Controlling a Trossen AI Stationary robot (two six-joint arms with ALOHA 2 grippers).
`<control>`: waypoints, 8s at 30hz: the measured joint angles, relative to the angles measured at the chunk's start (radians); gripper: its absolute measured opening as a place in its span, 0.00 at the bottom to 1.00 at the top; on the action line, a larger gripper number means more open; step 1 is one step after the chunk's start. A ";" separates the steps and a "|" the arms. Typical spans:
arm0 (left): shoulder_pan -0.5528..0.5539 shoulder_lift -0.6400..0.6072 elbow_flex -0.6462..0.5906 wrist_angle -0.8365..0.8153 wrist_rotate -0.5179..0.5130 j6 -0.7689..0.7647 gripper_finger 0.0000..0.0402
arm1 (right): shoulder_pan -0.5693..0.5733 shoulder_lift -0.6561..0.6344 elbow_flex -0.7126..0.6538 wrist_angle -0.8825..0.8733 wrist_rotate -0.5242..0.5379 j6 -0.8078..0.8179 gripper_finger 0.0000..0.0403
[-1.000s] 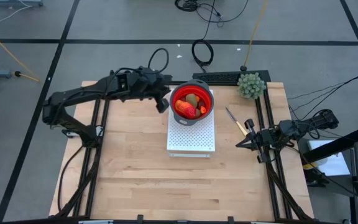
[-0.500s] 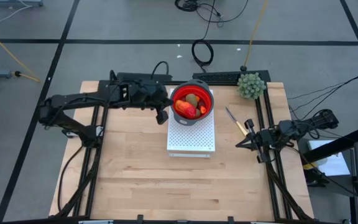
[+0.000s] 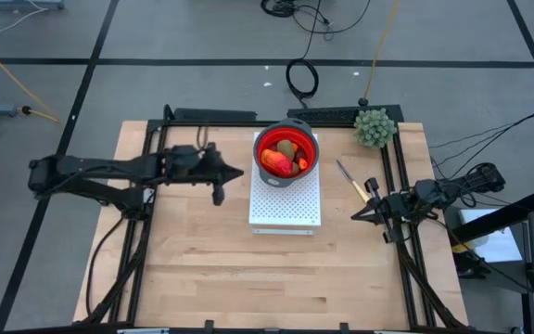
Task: Pick & Place Fruit
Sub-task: Put the yellow knife on the shelf
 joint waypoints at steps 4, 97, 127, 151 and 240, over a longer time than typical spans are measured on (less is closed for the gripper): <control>-0.024 -0.097 -0.136 0.108 0.000 0.005 0.01 | 0.000 0.000 0.000 0.000 0.023 0.000 0.00; -0.027 -0.335 -0.710 0.826 0.030 -0.083 0.05 | -0.487 0.690 0.376 -1.074 0.000 0.626 0.64; -0.027 -0.335 -0.710 0.814 0.014 -0.093 0.05 | -0.707 0.980 0.346 -0.930 -0.050 0.796 0.61; -0.027 -0.335 -0.710 0.811 0.014 -0.090 0.05 | -0.813 1.063 0.294 -0.838 -0.080 0.835 0.52; -0.158 -0.334 -0.598 1.021 -0.031 -0.203 0.05 | -0.212 0.626 0.266 -0.235 0.497 1.244 0.17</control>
